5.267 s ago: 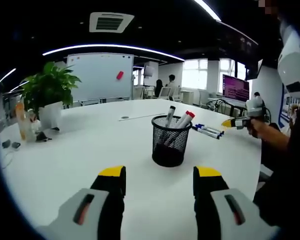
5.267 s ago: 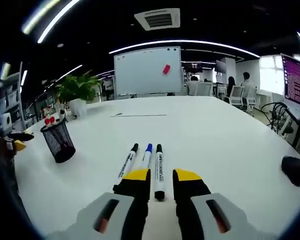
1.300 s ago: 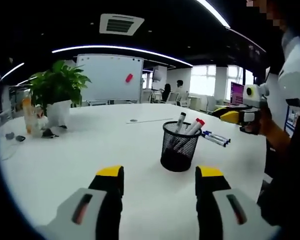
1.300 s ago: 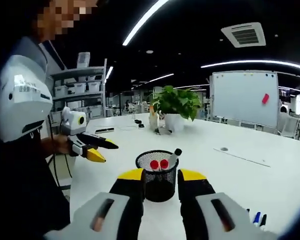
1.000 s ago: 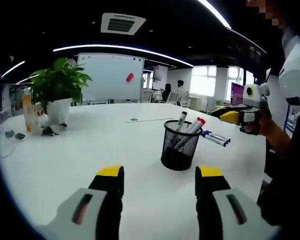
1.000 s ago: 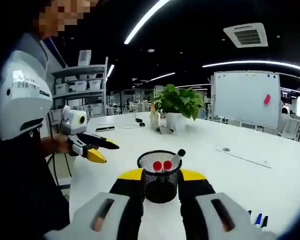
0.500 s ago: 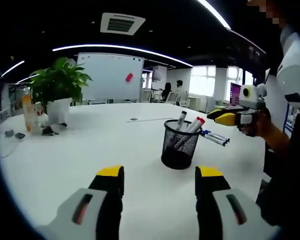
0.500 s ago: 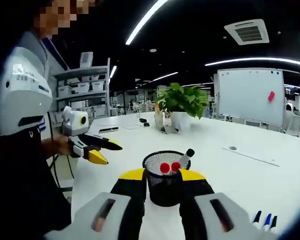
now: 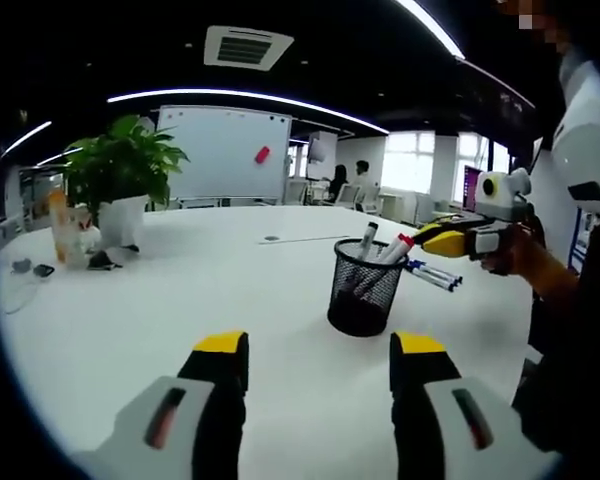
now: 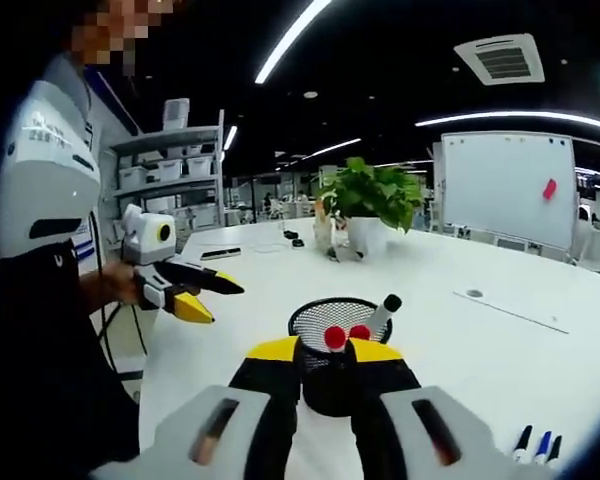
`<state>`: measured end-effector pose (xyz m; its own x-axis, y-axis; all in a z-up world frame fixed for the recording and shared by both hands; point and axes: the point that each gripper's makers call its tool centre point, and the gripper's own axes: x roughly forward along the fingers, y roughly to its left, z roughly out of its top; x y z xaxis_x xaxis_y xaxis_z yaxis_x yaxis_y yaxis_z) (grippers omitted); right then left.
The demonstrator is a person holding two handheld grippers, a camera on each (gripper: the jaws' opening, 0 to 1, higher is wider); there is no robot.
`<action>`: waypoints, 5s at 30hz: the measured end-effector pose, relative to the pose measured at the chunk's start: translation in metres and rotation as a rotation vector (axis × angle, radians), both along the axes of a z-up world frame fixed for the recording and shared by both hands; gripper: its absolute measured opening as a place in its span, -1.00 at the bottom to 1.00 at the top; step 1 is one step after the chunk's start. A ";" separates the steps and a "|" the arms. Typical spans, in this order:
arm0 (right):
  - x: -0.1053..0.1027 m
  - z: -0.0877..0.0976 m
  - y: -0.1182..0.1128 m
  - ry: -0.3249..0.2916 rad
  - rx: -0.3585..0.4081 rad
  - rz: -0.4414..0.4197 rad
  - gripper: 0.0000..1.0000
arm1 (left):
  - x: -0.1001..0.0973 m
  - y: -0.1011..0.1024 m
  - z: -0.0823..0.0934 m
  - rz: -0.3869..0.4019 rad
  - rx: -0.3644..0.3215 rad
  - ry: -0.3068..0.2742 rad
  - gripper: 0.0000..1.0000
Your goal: Pick up the whiteboard markers from the pen holder and place them facing the whiteboard neatly
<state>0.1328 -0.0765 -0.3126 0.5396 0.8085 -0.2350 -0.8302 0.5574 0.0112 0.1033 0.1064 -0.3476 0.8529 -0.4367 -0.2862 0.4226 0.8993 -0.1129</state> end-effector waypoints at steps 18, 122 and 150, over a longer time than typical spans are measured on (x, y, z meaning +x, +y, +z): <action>0.008 -0.007 0.015 0.018 -0.015 -0.009 -0.59 | -0.002 0.005 -0.002 0.017 0.000 -0.001 0.15; 0.018 0.087 -0.062 -0.186 0.087 -0.267 -0.73 | -0.001 -0.010 0.001 -0.021 0.009 -0.007 0.14; 0.020 0.087 -0.100 -0.214 0.087 -0.384 -0.73 | -0.001 -0.010 -0.003 -0.020 0.008 0.000 0.13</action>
<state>0.1524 -0.1767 -0.2260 0.8334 0.5522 -0.0252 -0.5523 0.8300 -0.0776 0.1024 0.0962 -0.3501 0.8438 -0.4515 -0.2899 0.4407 0.8914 -0.1056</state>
